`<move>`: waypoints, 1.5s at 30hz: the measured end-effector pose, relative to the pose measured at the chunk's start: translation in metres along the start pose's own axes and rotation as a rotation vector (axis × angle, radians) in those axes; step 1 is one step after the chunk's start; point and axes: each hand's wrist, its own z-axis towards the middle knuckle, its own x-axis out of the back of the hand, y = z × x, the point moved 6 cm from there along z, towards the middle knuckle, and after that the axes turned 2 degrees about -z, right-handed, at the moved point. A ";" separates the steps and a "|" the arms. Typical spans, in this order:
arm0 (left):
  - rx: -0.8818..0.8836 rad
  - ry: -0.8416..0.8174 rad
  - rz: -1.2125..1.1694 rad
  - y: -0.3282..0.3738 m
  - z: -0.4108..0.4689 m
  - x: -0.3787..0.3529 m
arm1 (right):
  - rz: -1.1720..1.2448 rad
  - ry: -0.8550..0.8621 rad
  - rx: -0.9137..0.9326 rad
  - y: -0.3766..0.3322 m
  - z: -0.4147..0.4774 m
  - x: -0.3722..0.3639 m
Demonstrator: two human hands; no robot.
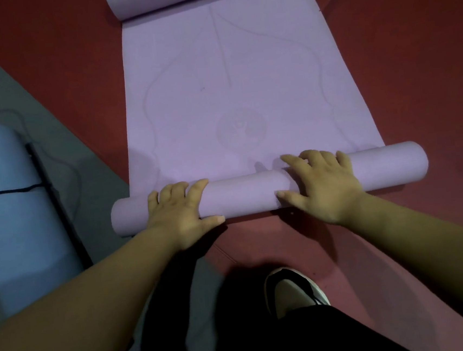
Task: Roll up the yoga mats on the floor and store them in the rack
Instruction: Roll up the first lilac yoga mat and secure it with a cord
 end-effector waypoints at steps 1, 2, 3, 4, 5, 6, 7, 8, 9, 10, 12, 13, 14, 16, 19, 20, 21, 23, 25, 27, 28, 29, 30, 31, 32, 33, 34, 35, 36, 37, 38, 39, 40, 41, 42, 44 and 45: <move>0.001 -0.021 0.003 -0.001 0.004 0.003 | -0.024 0.068 0.029 -0.004 -0.009 -0.006; 0.000 -0.032 0.010 -0.001 0.008 0.005 | -0.058 0.103 0.058 -0.007 -0.016 -0.012; -0.002 -0.035 0.019 0.000 0.010 0.006 | -0.081 0.103 0.075 -0.008 -0.018 -0.017; -0.004 -0.035 0.025 0.001 0.011 0.006 | -0.084 0.100 0.077 -0.006 -0.016 -0.019; -0.004 -0.037 0.024 0.001 0.012 0.007 | -0.075 0.103 0.071 -0.005 -0.011 -0.017; -0.003 -0.041 0.020 0.000 0.013 0.009 | -0.069 0.097 0.065 -0.004 -0.006 -0.015; -0.003 -0.046 0.017 0.001 0.014 0.011 | -0.074 0.087 0.064 -0.004 -0.003 -0.012; -0.002 -0.050 0.017 0.002 0.016 0.014 | -0.078 0.068 0.067 -0.004 0.000 -0.011; 0.001 -0.052 0.017 0.003 0.016 0.016 | -0.079 0.051 0.070 -0.004 0.002 -0.011; 0.004 -0.049 0.014 0.005 0.015 0.017 | -0.077 0.037 0.071 -0.003 0.005 -0.012; -0.016 -0.020 0.023 0.008 0.005 0.013 | -0.067 0.009 0.069 0.000 0.011 -0.010; -0.048 0.006 0.047 0.009 -0.001 0.008 | -0.061 -0.002 0.064 0.001 0.015 -0.007; -0.082 0.029 0.078 0.009 -0.008 0.003 | -0.060 -0.015 0.063 0.002 0.017 -0.005; -0.118 0.046 0.099 0.005 -0.011 -0.002 | -0.068 -0.040 0.072 0.003 0.022 -0.002; -0.083 -0.013 0.045 0.004 0.003 0.002 | -0.078 0.009 0.067 0.002 0.022 -0.001; -0.076 -0.026 0.042 0.006 0.008 0.005 | -0.074 0.061 0.067 0.001 0.019 -0.001; -0.077 -0.031 0.042 0.007 0.011 0.008 | -0.080 0.110 0.073 0.000 0.015 -0.004; -0.084 -0.036 0.050 0.006 0.015 0.008 | -0.120 0.147 0.087 -0.003 0.008 -0.013; -0.085 -0.028 0.056 0.004 0.014 0.007 | -0.140 0.159 0.097 -0.004 0.008 -0.016; -0.083 0.021 0.053 0.003 0.018 0.009 | -0.146 0.163 0.100 -0.002 0.014 -0.012; -0.083 0.050 0.055 0.004 0.021 0.012 | -0.148 0.155 0.101 0.000 0.019 -0.009; -0.085 0.081 0.058 0.005 0.024 0.014 | -0.152 0.142 0.105 0.001 0.023 -0.007; -0.090 0.114 0.064 0.005 0.026 0.017 | -0.157 0.125 0.113 0.002 0.027 -0.005; -0.103 0.147 0.079 0.005 0.028 0.018 | -0.164 0.107 0.122 0.002 0.030 -0.004; -0.120 0.178 0.102 0.004 0.030 0.019 | -0.176 0.099 0.132 0.003 0.033 -0.003; -0.138 0.199 0.129 0.004 0.031 0.019 | -0.187 0.101 0.143 0.003 0.034 -0.001; -0.153 0.211 0.151 0.003 0.030 0.019 | -0.194 0.104 0.153 0.005 0.035 0.000; -0.165 0.215 0.163 0.002 0.030 0.018 | -0.195 0.100 0.163 0.005 0.035 0.001; -0.176 0.212 0.170 0.001 0.028 0.018 | -0.194 0.088 0.174 0.006 0.034 0.001; -0.185 0.192 0.168 0.000 0.025 0.016 | -0.192 0.068 0.185 0.005 0.032 0.000; -0.191 0.159 0.159 -0.001 0.021 0.015 | -0.191 0.036 0.196 0.005 0.029 0.000; -0.196 0.122 0.143 -0.001 0.015 0.013 | -0.187 -0.006 0.208 0.004 0.024 0.001; -0.201 0.079 0.123 -0.001 0.007 0.009 | -0.177 -0.052 0.222 0.004 0.019 0.001; -0.212 0.035 0.100 0.000 -0.003 0.005 | -0.158 -0.105 0.238 0.004 0.011 0.002; -0.226 -0.017 0.074 0.001 -0.016 -0.002 | -0.128 -0.170 0.262 0.003 0.001 0.001; -0.256 -0.156 0.009 0.003 -0.047 -0.021 | -0.056 -0.318 0.310 -0.001 -0.026 -0.008; -0.264 -0.229 -0.026 0.005 -0.064 -0.032 | -0.030 -0.373 0.336 -0.005 -0.042 -0.015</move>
